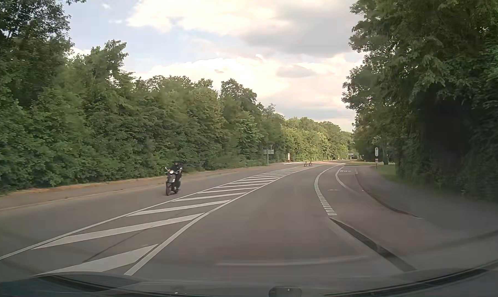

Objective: Follow the waypoints while adhering to traffic rules and regulations

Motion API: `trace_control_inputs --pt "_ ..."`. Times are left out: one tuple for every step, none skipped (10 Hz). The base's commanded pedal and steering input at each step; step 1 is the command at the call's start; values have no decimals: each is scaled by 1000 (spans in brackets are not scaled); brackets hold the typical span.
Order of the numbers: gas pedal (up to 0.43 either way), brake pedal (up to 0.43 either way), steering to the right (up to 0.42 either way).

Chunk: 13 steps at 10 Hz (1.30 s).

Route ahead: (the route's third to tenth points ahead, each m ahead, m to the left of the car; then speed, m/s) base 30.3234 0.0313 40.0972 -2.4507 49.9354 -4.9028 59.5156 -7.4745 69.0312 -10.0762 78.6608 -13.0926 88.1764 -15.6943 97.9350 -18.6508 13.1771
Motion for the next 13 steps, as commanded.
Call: trace_control_inputs --pt "130 0 26" --pt "118 0 28" --pt "118 0 29" --pt "118 0 30" --pt "118 0 30" --pt "118 0 30" --pt "118 0 30" --pt "118 0 30" --pt "118 0 30" --pt "118 0 30" --pt "118 0 30" --pt "130 0 30" --pt "130 0 30"
